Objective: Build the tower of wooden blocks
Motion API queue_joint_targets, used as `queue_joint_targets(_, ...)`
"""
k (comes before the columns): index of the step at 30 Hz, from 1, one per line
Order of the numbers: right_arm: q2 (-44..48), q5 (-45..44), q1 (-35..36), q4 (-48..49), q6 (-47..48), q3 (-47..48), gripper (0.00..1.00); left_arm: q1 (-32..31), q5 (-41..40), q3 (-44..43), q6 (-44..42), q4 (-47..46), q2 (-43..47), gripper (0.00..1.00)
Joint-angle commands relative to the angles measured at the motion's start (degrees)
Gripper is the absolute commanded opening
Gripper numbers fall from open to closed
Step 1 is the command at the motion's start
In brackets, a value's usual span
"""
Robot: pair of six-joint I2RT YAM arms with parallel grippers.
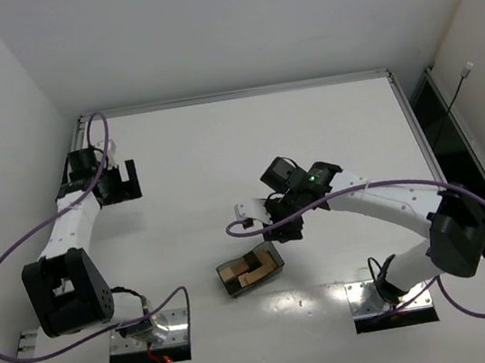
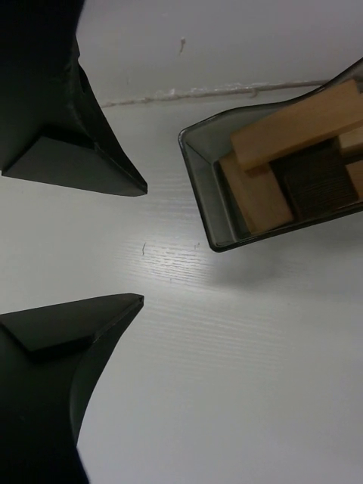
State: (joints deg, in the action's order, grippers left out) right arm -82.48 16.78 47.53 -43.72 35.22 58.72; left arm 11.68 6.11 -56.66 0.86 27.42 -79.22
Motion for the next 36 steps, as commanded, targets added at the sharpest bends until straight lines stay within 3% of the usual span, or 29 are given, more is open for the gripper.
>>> queue_joint_targets(1,0.5,4.5,1.5,2.2,-1.3,4.6,0.50,0.7,-1.2,-2.6,-0.9,-0.4,2.0,1.00)
queue_joint_targets(13,-8.2,10.8,3.1,-3.5,19.4,9.7,0.35,0.7,-1.2,-2.6,-0.9,0.1,2.0,1.00)
queue_joint_targets(22,-16.0,11.9,3.7,-4.2,19.9,13.8,0.32,0.7,-1.2,-5.3,-0.3,1.1,-0.9,1.00)
queue_joint_targets(36,-18.2,12.5,4.2,-4.2,20.4,11.7,0.32,0.7,-1.2,-8.0,0.2,1.7,-3.8,1.00)
